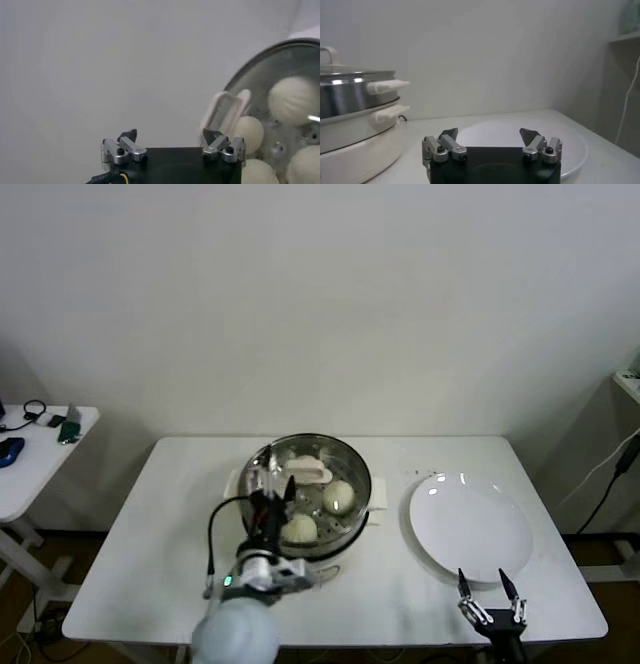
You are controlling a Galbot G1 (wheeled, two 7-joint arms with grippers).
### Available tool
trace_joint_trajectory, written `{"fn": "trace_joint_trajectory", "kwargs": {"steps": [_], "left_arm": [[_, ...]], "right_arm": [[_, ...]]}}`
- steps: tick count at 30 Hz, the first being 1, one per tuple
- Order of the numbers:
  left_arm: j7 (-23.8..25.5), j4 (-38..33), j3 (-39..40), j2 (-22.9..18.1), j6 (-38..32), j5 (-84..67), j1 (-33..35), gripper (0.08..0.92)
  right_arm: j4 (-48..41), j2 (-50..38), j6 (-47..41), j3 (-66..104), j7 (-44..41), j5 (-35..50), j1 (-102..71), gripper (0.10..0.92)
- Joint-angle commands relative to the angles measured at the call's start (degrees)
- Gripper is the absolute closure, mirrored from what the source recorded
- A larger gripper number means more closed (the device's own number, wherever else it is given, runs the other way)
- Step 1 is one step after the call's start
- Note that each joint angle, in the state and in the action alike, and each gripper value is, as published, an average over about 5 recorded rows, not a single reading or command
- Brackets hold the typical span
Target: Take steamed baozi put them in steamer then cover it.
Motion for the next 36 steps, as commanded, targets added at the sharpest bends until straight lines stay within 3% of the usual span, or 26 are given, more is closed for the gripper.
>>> {"fn": "trace_joint_trajectory", "kwargs": {"steps": [1,6,12,22,36], "left_arm": [[-10.5,-4.4,-31.0,3.6,-15.3,-61.0,8.4,0.177],[-7.0,1.0,-41.6,5.6,-22.3,-80.3,15.4,0.177],[-5.2,8.0,-42.0,6.9,-31.1,-89.6,19.7,0.177],[-3.6,16.9,-35.0,3.5,-39.0,-86.9,19.4,0.177],[-3.0,17.1,-32.6,2.5,-40.3,-84.3,19.9,0.177]], "right_arm": [[3.7,-0.3,-1.1,0.6,2.2,-0.3,0.0,0.203],[3.6,-0.3,-1.2,0.5,2.2,-0.8,0.7,0.203],[2.6,-0.5,-0.5,0.3,2.5,-1.3,1.3,0.203],[1.5,-1.1,0.0,0.3,2.5,-1.0,1.4,0.203],[0.5,-1.6,0.1,-0.5,2.7,-0.8,1.3,0.203]]}}
